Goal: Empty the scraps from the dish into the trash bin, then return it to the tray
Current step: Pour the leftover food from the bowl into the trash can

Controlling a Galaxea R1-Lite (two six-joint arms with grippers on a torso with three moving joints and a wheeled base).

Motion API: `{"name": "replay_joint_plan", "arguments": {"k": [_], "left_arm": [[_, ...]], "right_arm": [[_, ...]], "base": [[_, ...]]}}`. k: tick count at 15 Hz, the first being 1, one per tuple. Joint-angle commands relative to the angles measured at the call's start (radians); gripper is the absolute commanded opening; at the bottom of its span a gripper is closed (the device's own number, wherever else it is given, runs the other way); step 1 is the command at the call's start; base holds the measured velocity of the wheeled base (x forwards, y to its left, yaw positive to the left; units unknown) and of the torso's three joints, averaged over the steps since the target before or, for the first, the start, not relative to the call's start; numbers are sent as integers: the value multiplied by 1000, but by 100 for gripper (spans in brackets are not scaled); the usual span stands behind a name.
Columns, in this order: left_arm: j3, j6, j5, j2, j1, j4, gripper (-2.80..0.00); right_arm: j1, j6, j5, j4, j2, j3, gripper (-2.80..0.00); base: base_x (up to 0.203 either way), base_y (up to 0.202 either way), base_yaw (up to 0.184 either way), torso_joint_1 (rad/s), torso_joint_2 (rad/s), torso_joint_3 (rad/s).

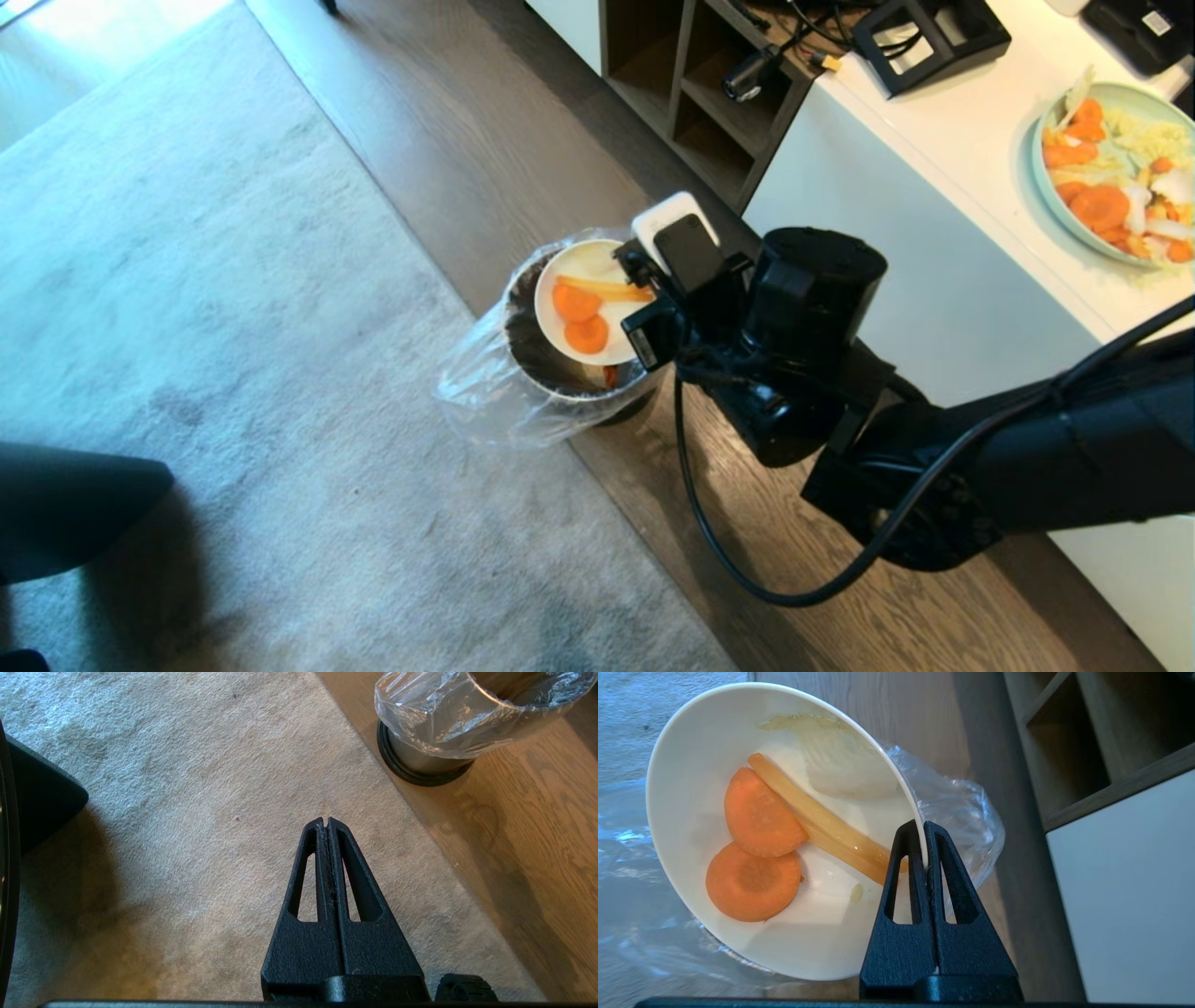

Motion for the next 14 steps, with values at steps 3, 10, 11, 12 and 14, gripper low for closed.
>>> {"name": "replay_joint_plan", "arguments": {"k": [3, 10, 11, 12, 14], "left_arm": [[0, -1, 1, 0, 0, 0, -280], [0, -1, 1, 0, 0, 0, -280], [0, -1, 1, 0, 0, 0, -280], [0, -1, 1, 0, 0, 0, -280], [0, -1, 1, 0, 0, 0, -280]], "right_arm": [[0, -291, 8, -369, 90, 85, -280], [5, -499, 126, -550, 132, 99, -280], [5, -521, 163, -550, 125, 97, -280], [5, -546, 199, -550, 120, 94, -280], [4, -596, 269, -550, 108, 91, -280]], "base": [[0, 0, 0, 0, 0, 0], [0, 0, 0, 0, 0, 0], [0, 0, 0, 0, 0, 0], [0, 0, 0, 0, 0, 0], [0, 0, 0, 0, 0, 0]]}}
